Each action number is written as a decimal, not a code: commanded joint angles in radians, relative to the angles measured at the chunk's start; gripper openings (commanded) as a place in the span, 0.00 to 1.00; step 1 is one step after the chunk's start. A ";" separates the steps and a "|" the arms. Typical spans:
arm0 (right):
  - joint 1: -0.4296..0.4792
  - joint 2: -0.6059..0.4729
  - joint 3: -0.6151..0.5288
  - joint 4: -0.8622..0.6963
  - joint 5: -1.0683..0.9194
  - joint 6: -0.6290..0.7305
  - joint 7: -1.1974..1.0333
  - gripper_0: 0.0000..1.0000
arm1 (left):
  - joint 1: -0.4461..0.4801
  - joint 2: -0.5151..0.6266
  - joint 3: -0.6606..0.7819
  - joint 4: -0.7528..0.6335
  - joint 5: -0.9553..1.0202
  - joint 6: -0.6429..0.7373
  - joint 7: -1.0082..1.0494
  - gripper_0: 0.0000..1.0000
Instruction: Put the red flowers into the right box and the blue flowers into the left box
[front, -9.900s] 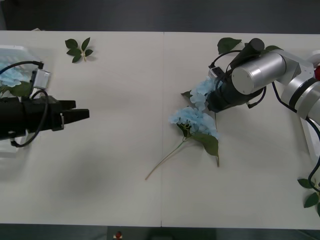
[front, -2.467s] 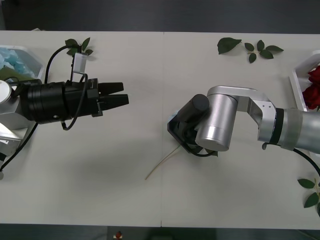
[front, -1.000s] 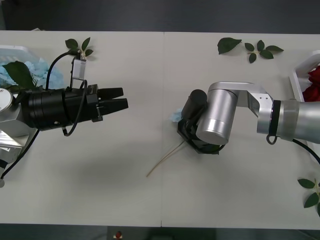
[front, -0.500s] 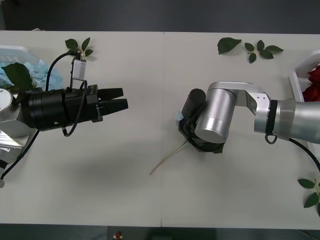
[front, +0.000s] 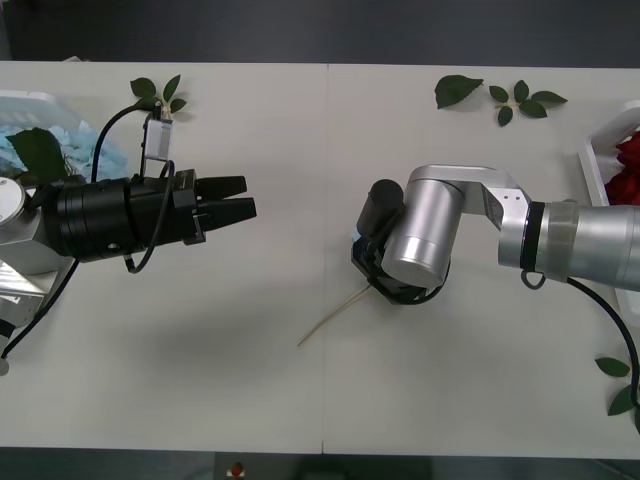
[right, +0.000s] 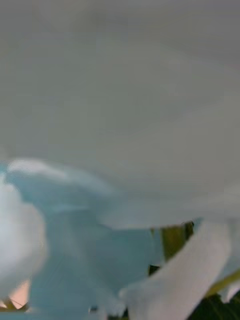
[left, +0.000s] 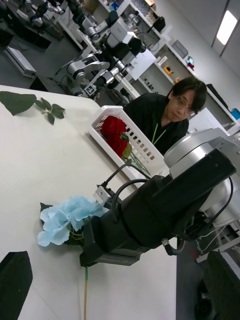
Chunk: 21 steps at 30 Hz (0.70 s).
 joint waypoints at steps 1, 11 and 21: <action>-0.029 0.012 -0.027 0.003 0.002 -0.033 0.033 0.00 | 0.011 0.021 0.026 -0.011 0.008 0.006 -0.061 1.00; -0.015 -0.065 -0.198 -0.052 -0.162 -0.079 0.332 0.00 | 0.014 0.020 0.026 -0.011 0.008 0.006 -0.064 1.00; 0.089 -0.086 -0.442 -0.117 -0.262 -0.085 0.898 0.00 | 0.014 0.020 0.024 -0.011 0.008 0.002 -0.067 1.00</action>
